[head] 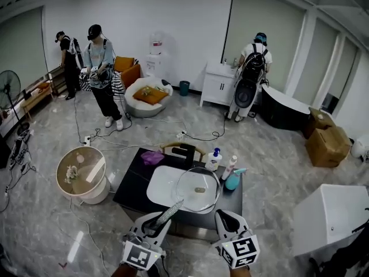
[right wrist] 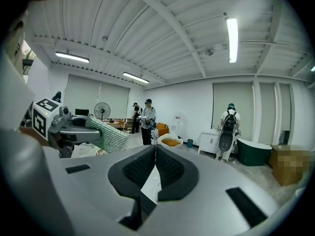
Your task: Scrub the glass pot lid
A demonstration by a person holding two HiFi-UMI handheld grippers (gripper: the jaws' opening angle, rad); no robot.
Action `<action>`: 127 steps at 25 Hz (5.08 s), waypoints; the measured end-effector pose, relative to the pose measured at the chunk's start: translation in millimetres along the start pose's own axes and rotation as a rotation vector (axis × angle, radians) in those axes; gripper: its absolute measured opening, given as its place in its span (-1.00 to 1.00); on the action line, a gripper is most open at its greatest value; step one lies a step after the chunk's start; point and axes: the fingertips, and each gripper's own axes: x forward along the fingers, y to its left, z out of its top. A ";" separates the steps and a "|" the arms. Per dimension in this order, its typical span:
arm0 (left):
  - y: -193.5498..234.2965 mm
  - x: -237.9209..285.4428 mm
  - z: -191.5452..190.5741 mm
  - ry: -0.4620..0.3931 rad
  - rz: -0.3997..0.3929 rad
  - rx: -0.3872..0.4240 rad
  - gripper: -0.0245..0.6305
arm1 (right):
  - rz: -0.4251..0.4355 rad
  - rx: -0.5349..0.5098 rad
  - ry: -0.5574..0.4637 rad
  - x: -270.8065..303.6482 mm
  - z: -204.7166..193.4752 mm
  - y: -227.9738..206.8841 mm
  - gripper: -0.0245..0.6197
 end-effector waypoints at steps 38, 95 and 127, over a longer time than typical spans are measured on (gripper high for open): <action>169.5 49.9 -48.5 -0.013 -0.005 0.005 -0.64 | -0.046 -0.038 0.024 166.6 21.9 13.3 -0.85; 72.7 428.2 -373.3 0.539 -0.074 -0.141 -0.64 | -0.012 0.190 0.384 286.2 -243.7 -247.1 -0.84; -47.3 447.7 -331.4 0.447 -0.309 -0.261 -0.64 | -0.064 0.221 0.400 269.4 -263.7 -255.9 -0.84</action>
